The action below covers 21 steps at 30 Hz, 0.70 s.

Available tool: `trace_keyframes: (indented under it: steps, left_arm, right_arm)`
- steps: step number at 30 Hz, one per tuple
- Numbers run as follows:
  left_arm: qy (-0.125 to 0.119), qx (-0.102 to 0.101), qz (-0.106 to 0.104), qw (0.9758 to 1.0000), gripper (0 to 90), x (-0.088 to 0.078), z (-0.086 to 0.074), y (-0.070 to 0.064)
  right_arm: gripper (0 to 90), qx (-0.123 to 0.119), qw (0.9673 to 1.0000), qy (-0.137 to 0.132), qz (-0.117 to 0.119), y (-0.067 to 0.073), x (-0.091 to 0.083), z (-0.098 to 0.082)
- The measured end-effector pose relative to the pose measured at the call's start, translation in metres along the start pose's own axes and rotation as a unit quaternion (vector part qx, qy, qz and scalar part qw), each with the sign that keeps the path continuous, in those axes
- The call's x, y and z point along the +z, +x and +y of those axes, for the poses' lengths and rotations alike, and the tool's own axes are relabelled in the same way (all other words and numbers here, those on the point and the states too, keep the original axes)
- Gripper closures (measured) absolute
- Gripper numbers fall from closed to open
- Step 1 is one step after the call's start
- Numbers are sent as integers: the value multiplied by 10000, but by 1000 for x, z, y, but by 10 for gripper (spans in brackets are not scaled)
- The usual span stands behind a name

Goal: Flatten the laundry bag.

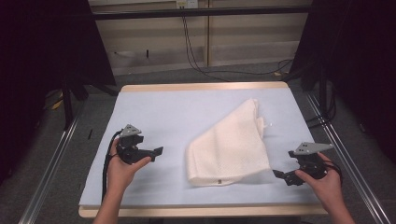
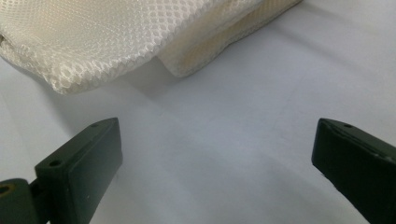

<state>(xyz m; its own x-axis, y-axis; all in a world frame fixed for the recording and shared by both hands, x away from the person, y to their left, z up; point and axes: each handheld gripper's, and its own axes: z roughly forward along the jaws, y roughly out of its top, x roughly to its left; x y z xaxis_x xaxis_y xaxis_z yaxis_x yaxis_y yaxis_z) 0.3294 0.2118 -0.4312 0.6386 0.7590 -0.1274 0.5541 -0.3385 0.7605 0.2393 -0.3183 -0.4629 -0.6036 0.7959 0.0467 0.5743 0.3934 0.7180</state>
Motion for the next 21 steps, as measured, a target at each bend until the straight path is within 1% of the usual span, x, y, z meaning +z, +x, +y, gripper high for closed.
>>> trace_keyframes:
  steps: [1, 3, 4, 5, 6, 7, 8, 10, 15, 17, 18, 21]
  left_arm:
    - [0, 0, 0, 10000, 62, 0, 0, 0]
    - [16, 66, -53, 10000, 62, 1, 1, -4]
    - [47, 132, -125, 9998, 62, 2, 3, -8]
    - [47, 132, -125, 9998, 62, 2, 3, -8]
    - [46, 141, -169, 9997, 62, 3, 3, -11]
    - [93, 201, -210, 9995, 62, 3, 4, -13]
    - [89, 201, -250, 9994, 62, 5, 5, -16]
    - [145, 301, -380, 9987, 62, 7, 6, -21]
    - [167, 429, -671, 9967, 62, 12, 9, -35]
    - [201, 478, -808, 9954, 62, 13, 10, -41]
    - [175, 499, -874, 9948, 61, 15, 10, -43]
    - [193, 626, -955, 9933, 52, 17, 11, -52]
  right_arm:
    - [13, 0, 10000, -7, 1, 0, 0, 0]
    - [13, 14, 10000, 1, 16, 0, 0, 0]
    - [14, -21, 10000, 2, -6, 1, 1, 1]
    - [14, -21, 10000, 2, -6, 1, 1, 1]
    - [14, -11, 10000, 11, 9, 2, 1, 1]
    - [14, -11, 10000, 11, 9, 2, 1, 1]
    - [14, -16, 10000, 2, 2, 2, 1, 1]
    - [14, 11, 10000, 41, 44, 2, 3, 1]
    - [14, -7, 10000, 42, 39, 2, 4, 1]
    - [14, -9, 10000, 47, 37, 3, 4, 1]
    - [14, -1, 10000, 60, 44, 3, 4, 1]
    - [14, -23, 10000, 41, 85, 3, 5, 1]
